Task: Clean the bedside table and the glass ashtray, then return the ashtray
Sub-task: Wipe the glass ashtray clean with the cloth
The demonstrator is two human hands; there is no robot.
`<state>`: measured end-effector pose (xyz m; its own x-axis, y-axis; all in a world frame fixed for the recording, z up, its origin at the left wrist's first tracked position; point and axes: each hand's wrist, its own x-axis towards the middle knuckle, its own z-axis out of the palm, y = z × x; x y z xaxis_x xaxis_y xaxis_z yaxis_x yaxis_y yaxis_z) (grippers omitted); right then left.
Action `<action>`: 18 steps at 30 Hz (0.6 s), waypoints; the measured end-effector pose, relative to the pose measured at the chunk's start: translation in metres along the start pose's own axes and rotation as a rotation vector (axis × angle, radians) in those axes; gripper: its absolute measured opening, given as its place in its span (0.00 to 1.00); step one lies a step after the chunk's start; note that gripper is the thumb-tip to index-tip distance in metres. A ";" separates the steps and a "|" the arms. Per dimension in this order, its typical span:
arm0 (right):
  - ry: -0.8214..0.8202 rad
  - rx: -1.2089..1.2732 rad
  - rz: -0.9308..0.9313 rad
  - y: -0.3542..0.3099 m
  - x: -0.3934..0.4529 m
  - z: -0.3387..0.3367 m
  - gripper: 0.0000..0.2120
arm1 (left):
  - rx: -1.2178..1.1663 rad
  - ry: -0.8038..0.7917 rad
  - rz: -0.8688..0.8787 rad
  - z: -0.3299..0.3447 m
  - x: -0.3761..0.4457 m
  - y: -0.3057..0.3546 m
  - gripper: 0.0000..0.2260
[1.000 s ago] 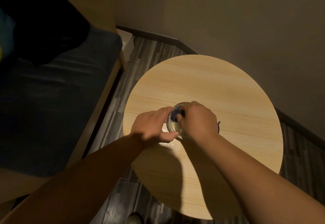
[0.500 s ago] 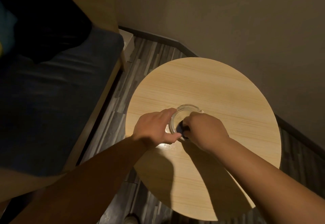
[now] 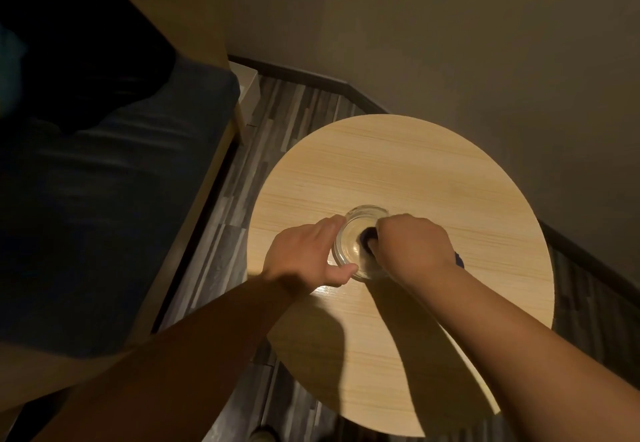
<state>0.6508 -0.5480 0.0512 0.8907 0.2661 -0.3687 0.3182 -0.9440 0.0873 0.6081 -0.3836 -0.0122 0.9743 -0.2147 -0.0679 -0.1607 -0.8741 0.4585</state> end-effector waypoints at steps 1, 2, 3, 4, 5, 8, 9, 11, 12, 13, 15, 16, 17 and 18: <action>-0.035 0.022 -0.023 -0.002 -0.005 -0.001 0.07 | -0.001 0.001 0.003 0.000 0.000 0.000 0.34; -0.062 0.071 -0.048 -0.004 -0.009 -0.002 0.07 | -0.004 0.005 0.004 0.000 0.000 0.000 0.34; -0.077 0.132 -0.074 -0.007 -0.012 -0.002 0.07 | -0.008 0.013 0.007 0.000 0.000 -0.001 0.33; -0.069 0.182 -0.101 -0.011 -0.014 -0.001 0.06 | -0.012 0.021 0.011 -0.001 -0.001 -0.001 0.32; -0.032 0.212 -0.123 -0.014 -0.013 0.000 0.05 | -0.017 0.029 0.015 -0.001 -0.001 -0.001 0.30; 0.151 0.235 -0.120 -0.019 0.002 0.003 0.06 | -0.049 0.037 0.011 -0.001 -0.001 0.000 0.28; 0.194 0.215 -0.116 -0.019 0.008 0.003 0.07 | -0.055 0.040 -0.005 -0.001 0.000 0.000 0.28; 0.236 0.143 -0.107 -0.018 0.015 0.002 0.09 | -0.054 0.040 -0.048 -0.001 0.001 0.000 0.31; 0.240 0.106 -0.095 -0.017 0.016 0.002 0.09 | -0.048 0.037 -0.060 -0.001 0.001 0.000 0.32; 0.234 0.075 -0.080 -0.016 0.017 0.002 0.10 | -0.043 0.033 -0.065 -0.001 0.001 0.001 0.33; 0.205 0.029 -0.051 -0.014 0.018 0.000 0.10 | -0.039 0.024 -0.067 -0.001 0.000 0.003 0.34; 0.186 0.010 -0.038 -0.012 0.018 -0.002 0.09 | -0.036 0.023 -0.066 -0.002 0.000 0.004 0.34; 0.157 -0.012 -0.026 -0.012 0.018 -0.006 0.09 | -0.033 0.023 -0.067 -0.002 0.000 0.004 0.34; 0.112 -0.037 -0.021 -0.010 0.017 -0.010 0.08 | -0.028 0.023 -0.068 -0.002 0.001 0.004 0.34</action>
<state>0.6661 -0.5316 0.0532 0.9138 0.3079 -0.2650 0.3472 -0.9306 0.1157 0.6083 -0.3859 -0.0084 0.9862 -0.1449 -0.0800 -0.0896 -0.8737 0.4781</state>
